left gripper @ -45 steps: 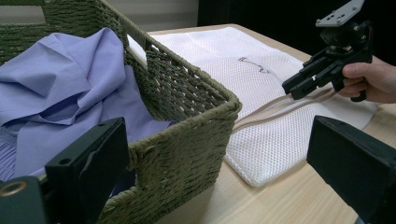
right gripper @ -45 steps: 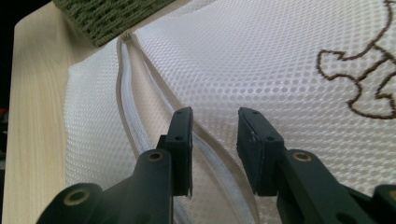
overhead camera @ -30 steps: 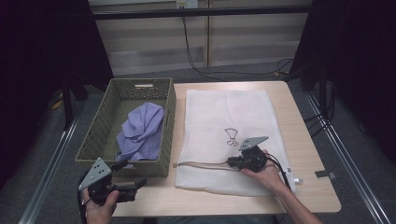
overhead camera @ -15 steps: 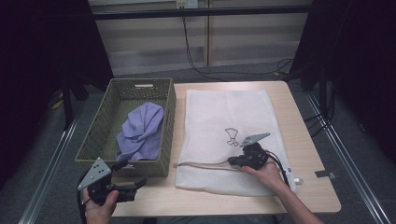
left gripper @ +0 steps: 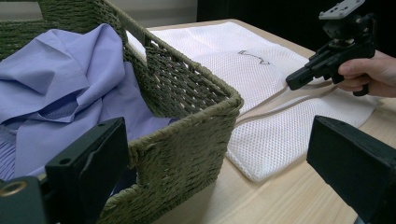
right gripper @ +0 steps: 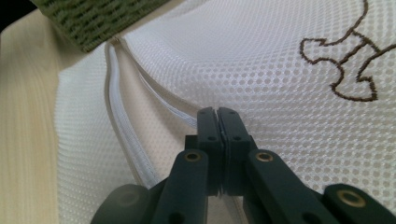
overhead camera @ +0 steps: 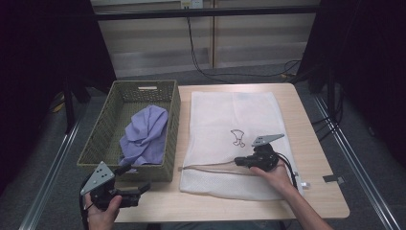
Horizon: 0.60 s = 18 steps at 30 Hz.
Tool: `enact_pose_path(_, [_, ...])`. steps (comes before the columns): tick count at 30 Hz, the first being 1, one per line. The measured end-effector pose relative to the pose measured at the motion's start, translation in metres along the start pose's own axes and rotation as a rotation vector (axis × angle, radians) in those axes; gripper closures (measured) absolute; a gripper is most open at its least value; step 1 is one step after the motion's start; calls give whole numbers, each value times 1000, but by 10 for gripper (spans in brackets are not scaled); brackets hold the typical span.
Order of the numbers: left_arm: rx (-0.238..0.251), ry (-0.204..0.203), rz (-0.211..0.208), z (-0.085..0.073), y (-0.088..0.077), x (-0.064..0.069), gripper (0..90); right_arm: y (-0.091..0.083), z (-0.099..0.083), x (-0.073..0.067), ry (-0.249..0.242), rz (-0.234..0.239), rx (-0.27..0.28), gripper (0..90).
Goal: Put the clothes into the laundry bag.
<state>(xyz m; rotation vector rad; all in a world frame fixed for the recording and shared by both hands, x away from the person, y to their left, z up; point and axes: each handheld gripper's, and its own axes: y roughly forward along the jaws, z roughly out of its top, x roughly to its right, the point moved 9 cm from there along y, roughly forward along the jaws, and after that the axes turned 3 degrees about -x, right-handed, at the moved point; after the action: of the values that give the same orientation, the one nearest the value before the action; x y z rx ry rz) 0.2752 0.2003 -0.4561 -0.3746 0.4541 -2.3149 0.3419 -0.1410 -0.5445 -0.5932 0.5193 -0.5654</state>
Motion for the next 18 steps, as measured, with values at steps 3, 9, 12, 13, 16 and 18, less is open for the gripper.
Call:
enact_pose_path(3, [1,-4,6,0,0,0,53,-5,4,0,12,6,28,890])
enact_pose_path(9, [2,-5,-2,0,0,0,53,-11,11,-2,22,12,72,890])
enact_pose_path(12, [2,-5,-1,0,0,0,53,-12,13,-3,20,14,87,890])
enact_pose_path(13, [3,-5,-1,0,0,0,53,-12,13,-4,17,14,91,890])
enact_pose_path(16, [5,-6,3,0,0,-1,53,-12,14,-5,15,14,93,890])
enact_pose_path(18, [3,-6,1,0,0,-1,53,-13,16,-5,17,16,105,890])
